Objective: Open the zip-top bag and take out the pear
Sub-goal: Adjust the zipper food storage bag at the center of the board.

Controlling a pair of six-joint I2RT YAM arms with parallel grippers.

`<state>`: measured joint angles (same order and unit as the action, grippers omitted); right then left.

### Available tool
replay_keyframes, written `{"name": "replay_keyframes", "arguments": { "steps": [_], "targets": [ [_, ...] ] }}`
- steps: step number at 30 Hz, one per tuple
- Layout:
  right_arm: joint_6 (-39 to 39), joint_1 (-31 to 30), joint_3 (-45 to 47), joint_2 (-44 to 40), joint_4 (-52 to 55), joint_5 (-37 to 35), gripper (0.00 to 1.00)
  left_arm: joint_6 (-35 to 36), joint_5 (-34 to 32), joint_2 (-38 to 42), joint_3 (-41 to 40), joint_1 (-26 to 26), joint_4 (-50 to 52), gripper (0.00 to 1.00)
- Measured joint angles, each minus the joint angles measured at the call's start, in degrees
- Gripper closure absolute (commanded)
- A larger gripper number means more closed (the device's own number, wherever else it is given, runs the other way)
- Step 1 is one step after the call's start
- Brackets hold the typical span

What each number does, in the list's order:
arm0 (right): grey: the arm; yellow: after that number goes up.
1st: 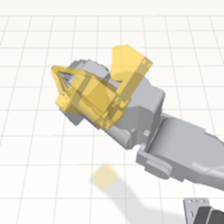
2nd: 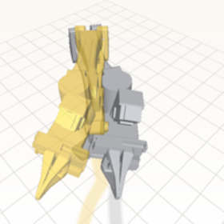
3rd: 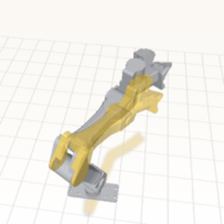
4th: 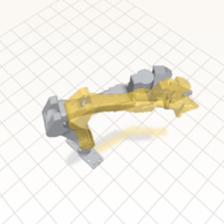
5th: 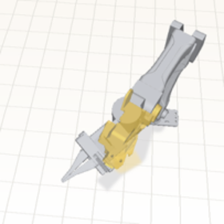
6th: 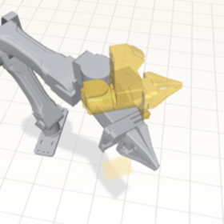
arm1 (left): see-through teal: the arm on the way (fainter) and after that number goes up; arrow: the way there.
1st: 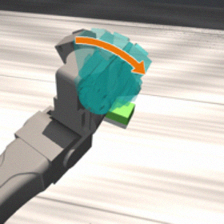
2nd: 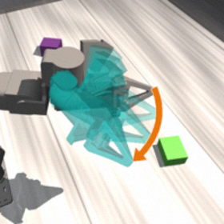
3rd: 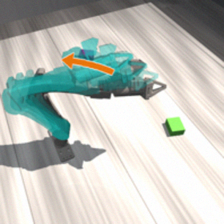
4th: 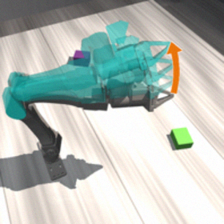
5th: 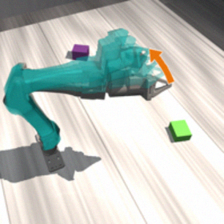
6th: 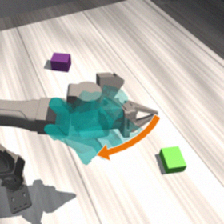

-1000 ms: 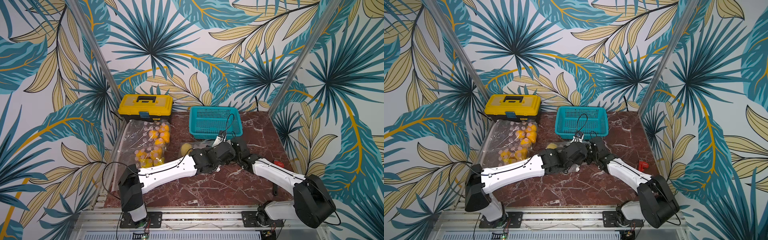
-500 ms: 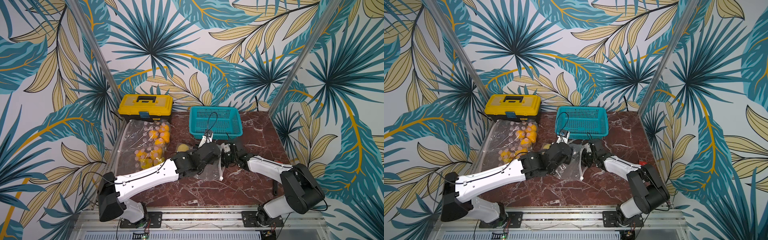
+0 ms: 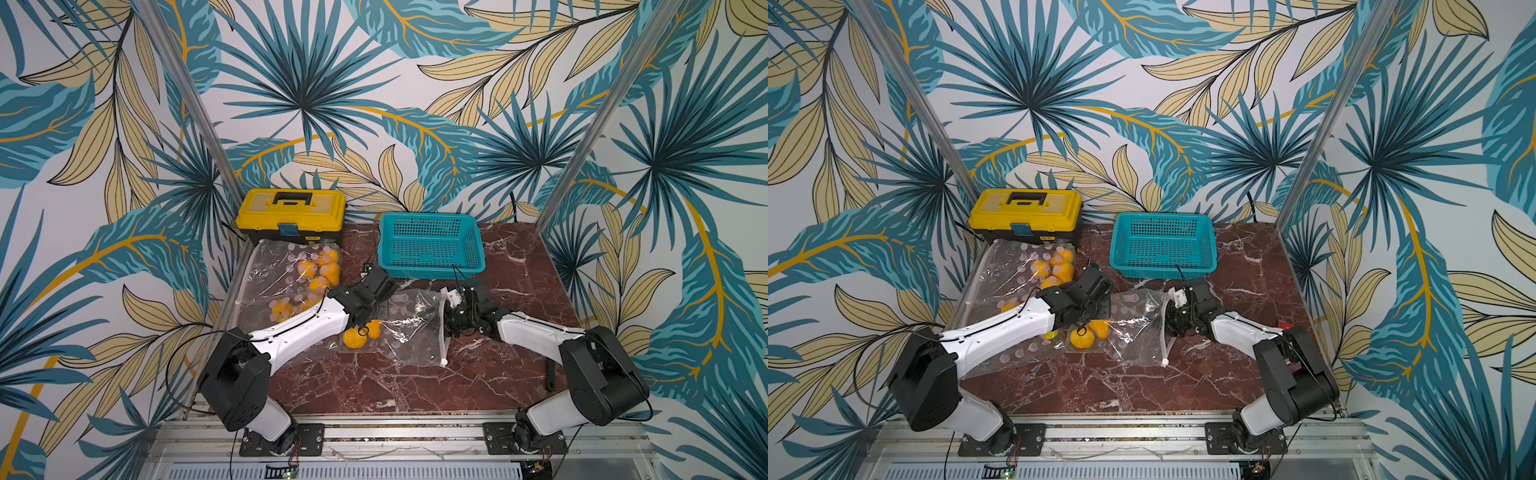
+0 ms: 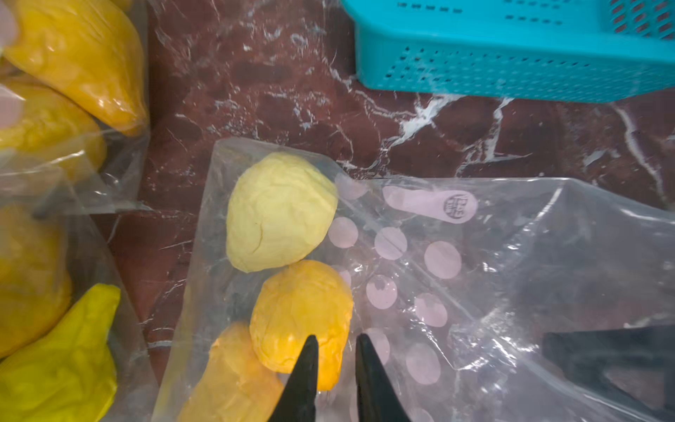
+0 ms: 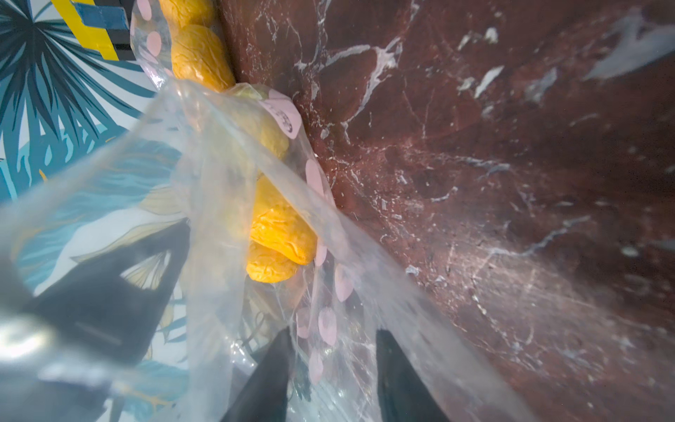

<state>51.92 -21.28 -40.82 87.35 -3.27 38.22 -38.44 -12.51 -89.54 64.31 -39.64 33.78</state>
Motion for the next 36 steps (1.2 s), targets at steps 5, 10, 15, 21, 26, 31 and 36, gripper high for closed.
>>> {"name": "replay_keyframes", "arguments": {
  "steps": [5,10,15,21,26,31,36],
  "targets": [
    [-1.1,0.0,0.4,0.0,0.9,0.7,0.56,-0.2,1.1,-2.4,-0.2,1.7,0.3,0.81],
    [-1.7,0.1,0.4,0.0,1.9,0.9,0.55,-1.0,0.9,-3.9,-0.4,2.1,0.3,0.8],
    [-2.1,0.1,0.4,0.0,2.1,0.9,0.54,-2.2,0.6,-4.2,-1.2,2.6,-0.2,0.8],
    [-2.8,0.1,0.4,0.1,2.4,1.4,0.52,-3.8,0.8,-4.5,-2.0,3.4,-2.3,0.8],
    [-3.5,0.1,0.4,0.2,3.1,1.9,0.51,-5.2,1.6,-4.6,-3.5,3.6,-6.0,0.74],
    [-4.0,0.1,0.4,0.2,3.7,2.0,0.51,-6.2,2.5,-4.4,-5.2,3.8,-7.5,0.7],
    [-4.3,0.1,0.3,0.2,4.6,1.9,0.51,-7.1,1.6,-1.9,-7.4,3.8,-4.8,0.57]
  ]
}}
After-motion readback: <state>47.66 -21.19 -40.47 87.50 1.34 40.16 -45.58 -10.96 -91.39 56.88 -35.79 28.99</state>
